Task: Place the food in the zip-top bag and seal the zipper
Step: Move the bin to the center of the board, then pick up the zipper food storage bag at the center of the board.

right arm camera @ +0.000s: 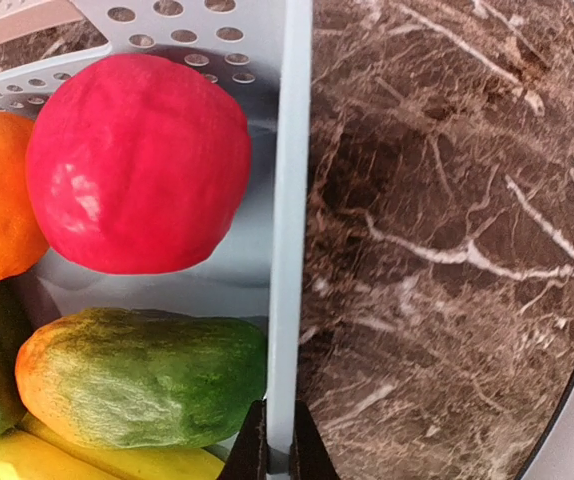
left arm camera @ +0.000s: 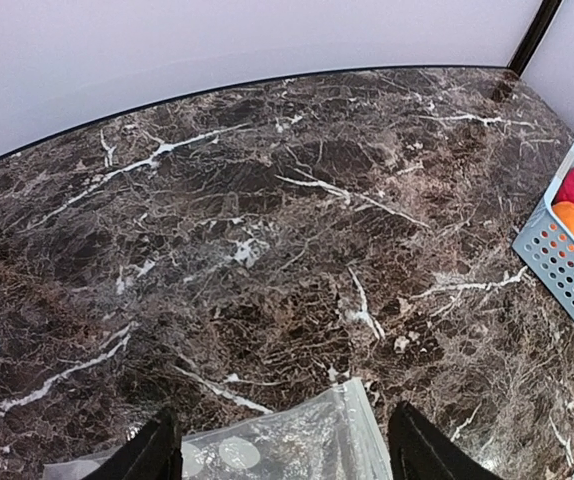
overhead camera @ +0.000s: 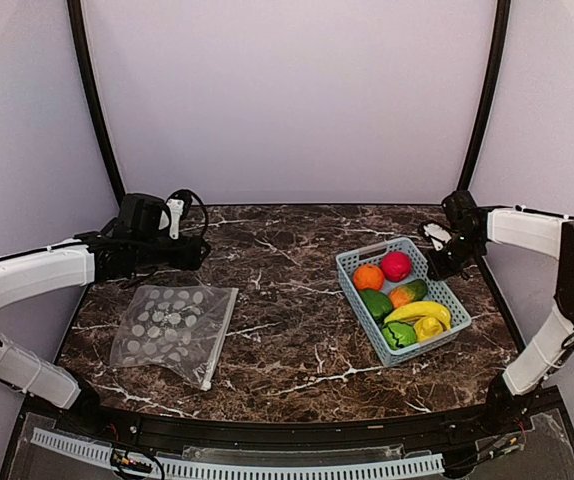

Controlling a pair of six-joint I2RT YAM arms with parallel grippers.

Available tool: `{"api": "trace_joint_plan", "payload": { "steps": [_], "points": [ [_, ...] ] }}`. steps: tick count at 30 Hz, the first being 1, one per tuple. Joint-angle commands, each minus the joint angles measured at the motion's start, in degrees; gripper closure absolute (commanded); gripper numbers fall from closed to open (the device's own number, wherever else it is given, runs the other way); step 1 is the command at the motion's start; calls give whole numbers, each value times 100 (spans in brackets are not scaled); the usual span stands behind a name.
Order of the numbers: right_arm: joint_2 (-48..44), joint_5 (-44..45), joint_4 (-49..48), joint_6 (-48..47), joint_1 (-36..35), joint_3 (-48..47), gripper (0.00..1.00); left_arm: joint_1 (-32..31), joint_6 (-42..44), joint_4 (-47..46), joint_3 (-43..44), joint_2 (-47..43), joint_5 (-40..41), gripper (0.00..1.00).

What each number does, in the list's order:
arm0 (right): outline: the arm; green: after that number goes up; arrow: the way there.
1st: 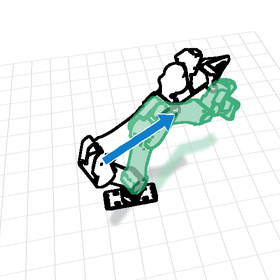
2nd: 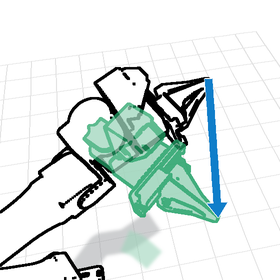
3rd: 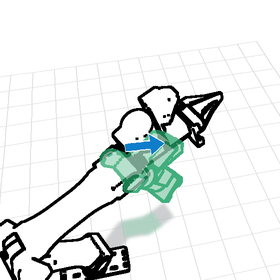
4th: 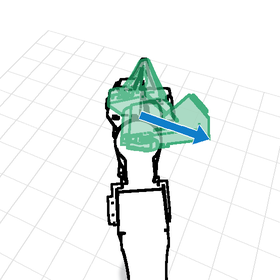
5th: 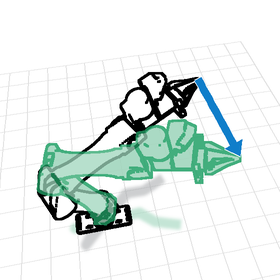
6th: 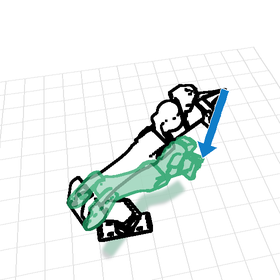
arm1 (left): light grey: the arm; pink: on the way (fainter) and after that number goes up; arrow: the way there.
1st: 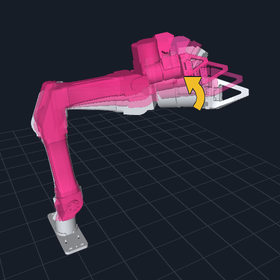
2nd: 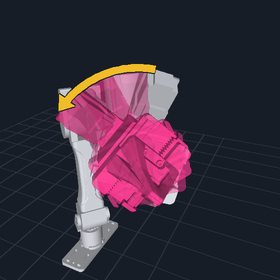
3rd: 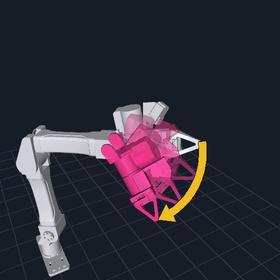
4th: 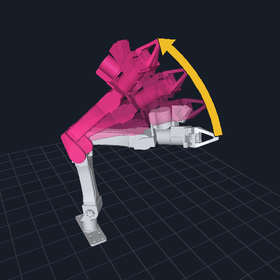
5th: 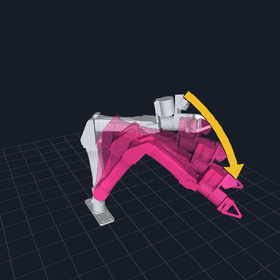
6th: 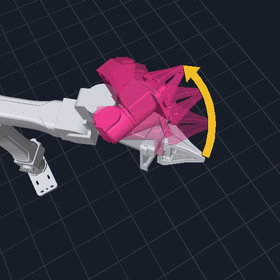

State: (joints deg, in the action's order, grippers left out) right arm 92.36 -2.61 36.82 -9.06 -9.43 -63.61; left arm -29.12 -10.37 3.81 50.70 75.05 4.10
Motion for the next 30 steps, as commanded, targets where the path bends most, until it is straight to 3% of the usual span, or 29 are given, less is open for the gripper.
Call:
{"api": "trace_joint_plan", "payload": {
  "steps": [1, 4, 6, 9, 14, 18, 22, 27, 30],
  "points": [
    [-391, -374, 197, 99, -13, 474, 99, -348, -31, 530, 264, 132, 429, 30],
    [-466, -712, 302, 40, -15, 635, 96, -579, -105, 758, 410, 217, 511, 31],
    [-376, -902, 409, -34, -4, 617, 83, -702, -176, 997, 534, 261, 583, 31],
    [-257, -1019, 608, -100, 251, 293, 72, -970, -375, 1466, 680, 284, 716, 30],
    [-394, -1171, 638, -338, 811, -386, 56, -1701, -669, 2539, 1115, 407, 1549, 20],
    [-872, -1187, -59, -516, 846, -335, 50, -2284, -1186, 3615, 1632, 949, 2419, 19],
    [-1356, -1387, -863, -581, 855, 11, 41, -2642, -1645, 4561, 2195, 1765, 2854, 26],
    [-1912, -1768, -1996, -642, 890, 955, 38, -2960, -2146, 5339, 2615, 2529, 3333, 29],
    [-2102, -1677, -2166, -802, 890, 1211, 38, -3055, -2255, 5367, 2661, 2719, 3305, 34]
  ]
}}
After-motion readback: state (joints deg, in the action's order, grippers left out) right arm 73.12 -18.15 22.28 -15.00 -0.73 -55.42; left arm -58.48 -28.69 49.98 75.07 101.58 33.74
